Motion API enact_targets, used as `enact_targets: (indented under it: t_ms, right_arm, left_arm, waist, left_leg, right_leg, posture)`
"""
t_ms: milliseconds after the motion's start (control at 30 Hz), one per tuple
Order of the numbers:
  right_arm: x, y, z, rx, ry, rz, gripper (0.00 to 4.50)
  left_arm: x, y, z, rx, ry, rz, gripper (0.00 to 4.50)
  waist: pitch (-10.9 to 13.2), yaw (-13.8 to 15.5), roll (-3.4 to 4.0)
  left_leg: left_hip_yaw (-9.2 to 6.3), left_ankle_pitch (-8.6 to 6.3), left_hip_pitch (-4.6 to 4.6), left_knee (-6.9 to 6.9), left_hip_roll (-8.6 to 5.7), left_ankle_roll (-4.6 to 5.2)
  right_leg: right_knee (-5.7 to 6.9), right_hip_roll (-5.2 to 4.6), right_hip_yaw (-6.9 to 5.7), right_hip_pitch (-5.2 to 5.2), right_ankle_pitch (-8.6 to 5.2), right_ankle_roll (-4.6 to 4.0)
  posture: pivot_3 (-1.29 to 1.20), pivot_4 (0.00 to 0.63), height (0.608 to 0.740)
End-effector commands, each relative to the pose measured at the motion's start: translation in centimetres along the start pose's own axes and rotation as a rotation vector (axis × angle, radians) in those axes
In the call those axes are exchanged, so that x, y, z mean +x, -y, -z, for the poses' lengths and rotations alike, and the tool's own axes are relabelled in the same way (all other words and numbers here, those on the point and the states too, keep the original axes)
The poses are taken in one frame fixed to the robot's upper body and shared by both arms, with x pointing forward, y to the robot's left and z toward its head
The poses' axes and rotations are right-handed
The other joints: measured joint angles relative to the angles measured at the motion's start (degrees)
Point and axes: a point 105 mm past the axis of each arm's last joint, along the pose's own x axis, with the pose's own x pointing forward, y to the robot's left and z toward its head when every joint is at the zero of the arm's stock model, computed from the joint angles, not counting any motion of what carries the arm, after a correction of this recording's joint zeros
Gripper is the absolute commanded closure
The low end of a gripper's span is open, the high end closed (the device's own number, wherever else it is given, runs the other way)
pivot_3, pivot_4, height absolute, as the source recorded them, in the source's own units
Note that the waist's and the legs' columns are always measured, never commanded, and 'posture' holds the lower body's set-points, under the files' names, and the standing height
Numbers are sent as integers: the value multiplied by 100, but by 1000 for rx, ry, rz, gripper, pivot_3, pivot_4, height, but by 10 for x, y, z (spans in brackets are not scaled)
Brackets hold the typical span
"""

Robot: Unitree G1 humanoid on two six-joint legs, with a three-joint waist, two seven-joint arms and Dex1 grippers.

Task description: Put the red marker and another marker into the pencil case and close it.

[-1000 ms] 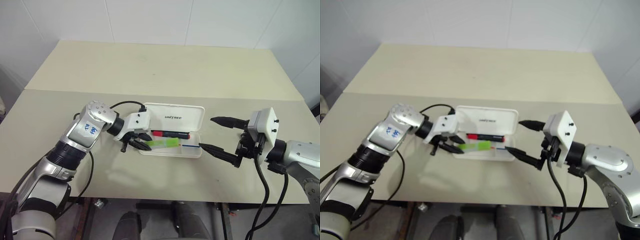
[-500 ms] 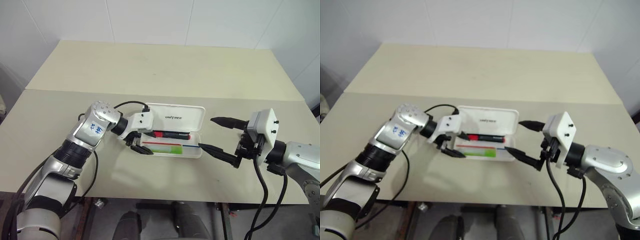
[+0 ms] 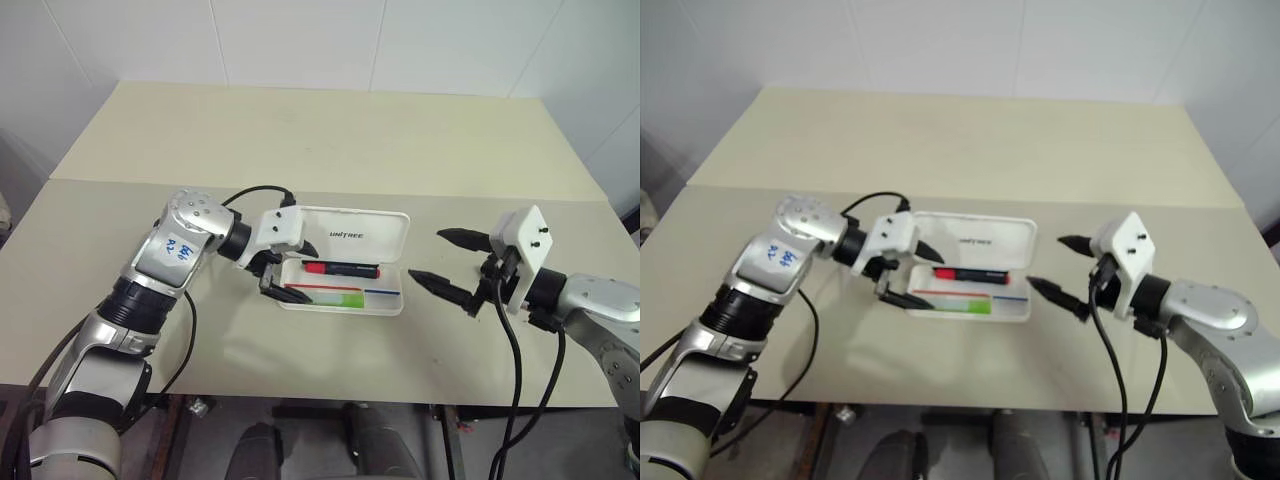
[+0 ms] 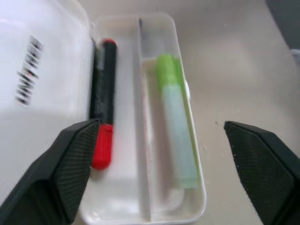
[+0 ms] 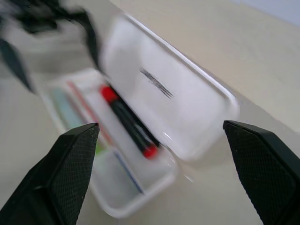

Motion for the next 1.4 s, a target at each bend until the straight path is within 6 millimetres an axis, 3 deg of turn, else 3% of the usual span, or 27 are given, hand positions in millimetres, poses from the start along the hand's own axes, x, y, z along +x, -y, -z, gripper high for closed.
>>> enact_targets:
  t_ms: [33, 167, 300, 500, 667, 833, 1100, 1233, 1333, 1400]
  right_arm:
    - [-7, 39, 20, 45, -136, 227, 0]
    - [-17, 65, 46, 106, -286, 406, 0]
    - [-19, 75, 57, 156, -336, 458, 0]
    - [-17, 77, 70, 215, -397, 464, 0]
    - [-15, 68, 80, 253, -452, 424, 0]
    - [-16, 59, 91, 281, -501, 388, 1260]
    - [-15, 61, 96, 294, -509, 381, 4105]
    - [-8, 63, 84, 239, -455, 342, 4144]
    - [6, 56, 49, 57, -339, 205, 4144]
    - [14, 40, 29, -65, -281, 64, 4144]
  left_arm:
    - [-25, 10, -24, 77, 120, 30, 32]
    - [-41, 14, -28, 96, 181, 15, 32]
    - [-56, 10, -35, 103, 242, -45, 32]
    - [-72, 8, -36, 110, 262, -114, 32]
    - [-78, 10, -41, 105, 293, -133, 32]
    - [-84, 10, -42, 112, 301, -160, 0]
    - [-82, 7, -44, 126, 311, -170, 0]
    - [-80, 7, -43, 133, 306, -169, 0]
    - [-81, 9, -42, 134, 301, -165, 0]
    - [-81, 11, -39, 132, 291, -158, 0]
  waist:
    - [0, -13, 0]
    - [-1, -9, 2]
    - [-1, -9, 1]
    - [-1, -24, 1]
    - [-1, -23, 1]
    - [-1, -23, 1]
    - [-1, -22, 1]
    - [-1, -39, 1]
    - [0, -71, 2]
    - [3, -93, 8]
  left_leg:
    - [1, 0, -1, 0, 0, 0]
    - [1, 0, -1, -3, 1, 0]
    - [1, 0, -3, -3, 0, 0]
    - [3, 0, -1, -2, 0, 0]
    - [4, 0, -3, -2, 0, 0]
    - [4, 0, -2, -2, 0, 0]
    - [4, 0, -3, -2, -1, 0]
    - [5, 0, -2, -2, -1, 0]
    - [13, 0, 1, -2, -1, 0]
    - [14, 0, 3, -2, -1, 0]
  right_leg:
    - [-1, 0, 0, -1, 0, 0]
    - [-1, -1, 0, -3, -3, -3]
    - [-2, -1, 1, -3, -1, 0]
    - [-2, 0, 5, -2, 1, 3]
    - [-6, -1, 7, -2, 3, 6]
    - [-6, 0, 6, -2, 3, 6]
    - [-9, 0, 7, -1, 4, 9]
    - [-10, 0, 8, -1, 5, 9]
    - [-8, 0, 14, -1, 7, 13]
    - [-6, 2, 16, -1, 7, 13]
  posture:
    - [0, 150, 740]
    - [0, 150, 740]
    - [0, 150, 740]
    - [0, 150, 740]
    - [0, 150, 740]
    - [0, 150, 740]
    - [0, 150, 740]
    - [0, 150, 740]
    - [0, 150, 740]
    - [0, 150, 740]
